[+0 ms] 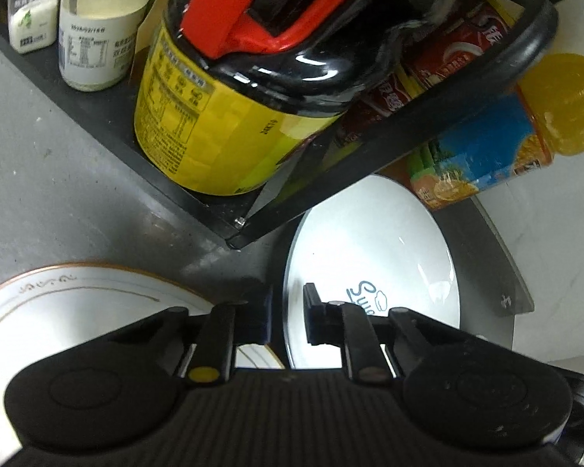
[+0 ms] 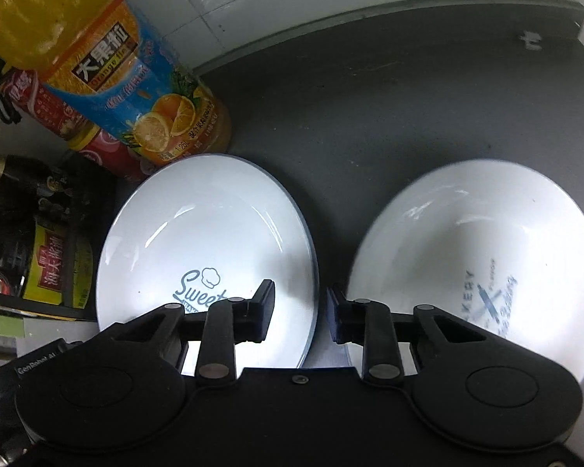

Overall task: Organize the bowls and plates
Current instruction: 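Move both tools to the 'Sweet' plate and close them on its rim, then lift the 'Sweet' plate with both tools and carry it over the gold-rimmed plate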

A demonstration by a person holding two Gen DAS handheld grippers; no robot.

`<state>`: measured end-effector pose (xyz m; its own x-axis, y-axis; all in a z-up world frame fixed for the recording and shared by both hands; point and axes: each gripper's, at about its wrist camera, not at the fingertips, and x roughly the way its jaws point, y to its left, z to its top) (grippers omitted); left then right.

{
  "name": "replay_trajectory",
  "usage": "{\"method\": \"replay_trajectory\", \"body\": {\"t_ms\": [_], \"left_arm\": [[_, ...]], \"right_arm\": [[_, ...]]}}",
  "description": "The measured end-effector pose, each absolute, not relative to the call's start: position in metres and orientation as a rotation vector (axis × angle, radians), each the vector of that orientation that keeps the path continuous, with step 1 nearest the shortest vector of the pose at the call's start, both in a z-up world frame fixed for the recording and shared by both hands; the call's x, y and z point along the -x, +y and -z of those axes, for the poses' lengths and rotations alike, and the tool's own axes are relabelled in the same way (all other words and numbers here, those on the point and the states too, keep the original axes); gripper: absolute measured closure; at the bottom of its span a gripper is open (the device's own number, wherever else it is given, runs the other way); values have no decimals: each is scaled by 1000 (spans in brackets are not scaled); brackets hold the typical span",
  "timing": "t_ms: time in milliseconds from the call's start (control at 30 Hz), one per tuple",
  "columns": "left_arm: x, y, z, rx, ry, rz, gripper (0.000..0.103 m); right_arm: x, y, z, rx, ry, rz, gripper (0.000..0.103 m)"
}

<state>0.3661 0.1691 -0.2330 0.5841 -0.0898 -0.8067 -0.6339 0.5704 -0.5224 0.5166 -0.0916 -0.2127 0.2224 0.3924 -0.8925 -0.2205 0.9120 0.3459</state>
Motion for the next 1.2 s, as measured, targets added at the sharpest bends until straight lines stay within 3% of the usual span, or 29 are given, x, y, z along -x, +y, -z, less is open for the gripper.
{"method": "replay_trajectory", "body": {"t_ms": [133, 333, 467, 1200], "left_arm": [[-368, 169, 239, 959, 898, -387, 91], [-366, 169, 245, 1019, 880, -408, 96], [-369, 168, 244, 1002, 898, -395, 98], [-363, 175, 210, 923, 966, -294, 98]], "right_arm": [[-522, -90, 221, -153, 1301, -420, 80], [-520, -80, 222, -104, 1287, -446, 80], [-518, -83, 223, -111, 1282, -432, 90], [-459, -105, 174, -216, 1140, -477, 94]]}}
